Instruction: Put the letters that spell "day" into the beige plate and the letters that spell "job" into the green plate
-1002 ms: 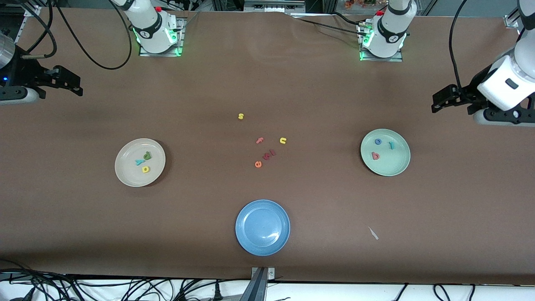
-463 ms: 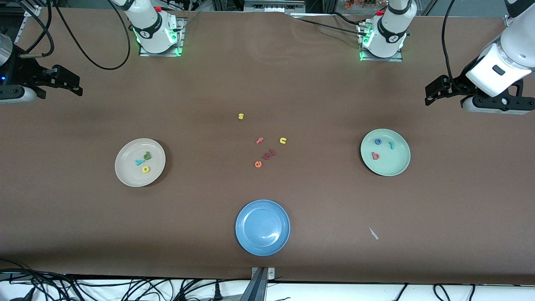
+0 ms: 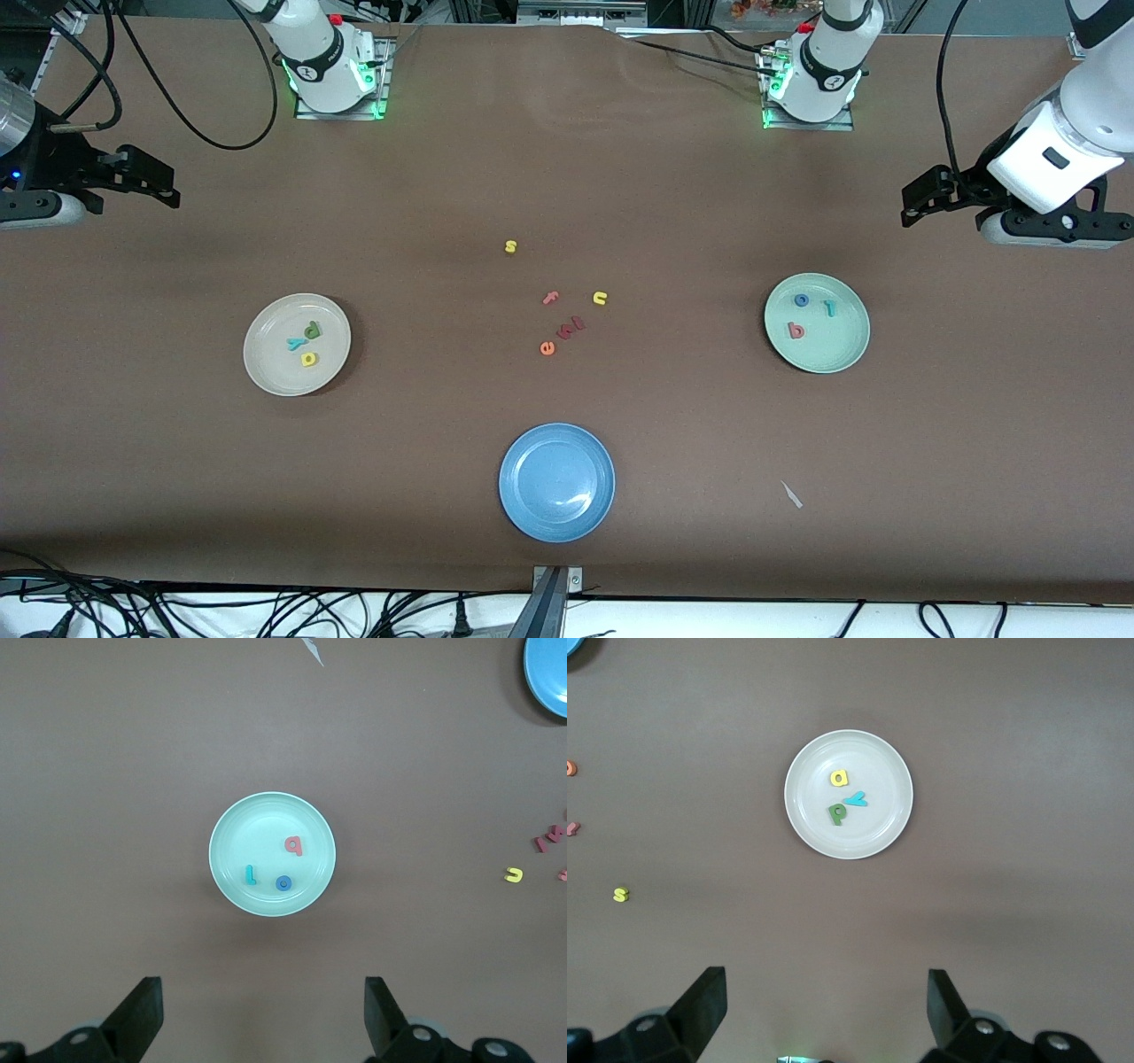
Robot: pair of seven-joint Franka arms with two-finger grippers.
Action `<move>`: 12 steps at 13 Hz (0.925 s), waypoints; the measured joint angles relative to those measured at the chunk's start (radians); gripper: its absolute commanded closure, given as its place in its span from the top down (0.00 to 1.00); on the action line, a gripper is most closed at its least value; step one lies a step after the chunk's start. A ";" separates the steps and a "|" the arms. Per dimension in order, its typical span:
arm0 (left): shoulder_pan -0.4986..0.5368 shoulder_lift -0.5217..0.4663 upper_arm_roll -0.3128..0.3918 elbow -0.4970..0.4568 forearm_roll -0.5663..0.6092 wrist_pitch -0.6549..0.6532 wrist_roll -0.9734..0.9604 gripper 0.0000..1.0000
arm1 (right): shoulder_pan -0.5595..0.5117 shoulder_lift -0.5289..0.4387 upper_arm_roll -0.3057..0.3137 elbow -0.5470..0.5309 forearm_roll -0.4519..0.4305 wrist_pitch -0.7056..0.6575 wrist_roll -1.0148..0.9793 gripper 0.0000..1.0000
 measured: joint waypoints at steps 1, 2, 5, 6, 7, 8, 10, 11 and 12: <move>-0.003 0.002 0.000 0.000 0.000 0.000 -0.012 1.00 | 0.000 0.000 0.000 0.000 0.000 0.000 0.000 1.00; -0.006 0.002 0.000 0.000 0.000 0.000 -0.018 1.00 | 0.000 0.000 0.000 0.000 0.000 0.000 0.000 1.00; -0.007 0.003 0.001 0.001 0.000 0.000 -0.022 1.00 | 0.000 0.000 0.001 0.000 0.000 -0.007 0.000 1.00; -0.007 0.003 0.001 0.002 0.000 0.000 -0.022 1.00 | 0.000 0.000 0.002 0.000 0.000 -0.017 0.000 1.00; -0.007 0.003 0.001 0.004 0.000 0.000 -0.022 1.00 | 0.001 0.000 0.004 0.000 0.000 -0.021 0.000 1.00; -0.007 0.003 0.001 0.006 0.000 0.000 -0.022 1.00 | 0.001 0.000 0.004 0.000 0.000 -0.022 0.000 1.00; -0.007 0.003 0.001 0.007 0.000 0.000 -0.022 1.00 | 0.001 0.000 0.004 0.000 0.000 -0.022 0.000 1.00; -0.007 0.003 0.001 0.007 0.000 0.000 -0.022 1.00 | 0.000 0.000 0.004 0.000 0.000 -0.022 0.000 1.00; -0.007 0.003 0.001 0.007 0.000 0.000 -0.022 1.00 | 0.000 0.000 0.003 0.000 0.000 -0.022 0.000 1.00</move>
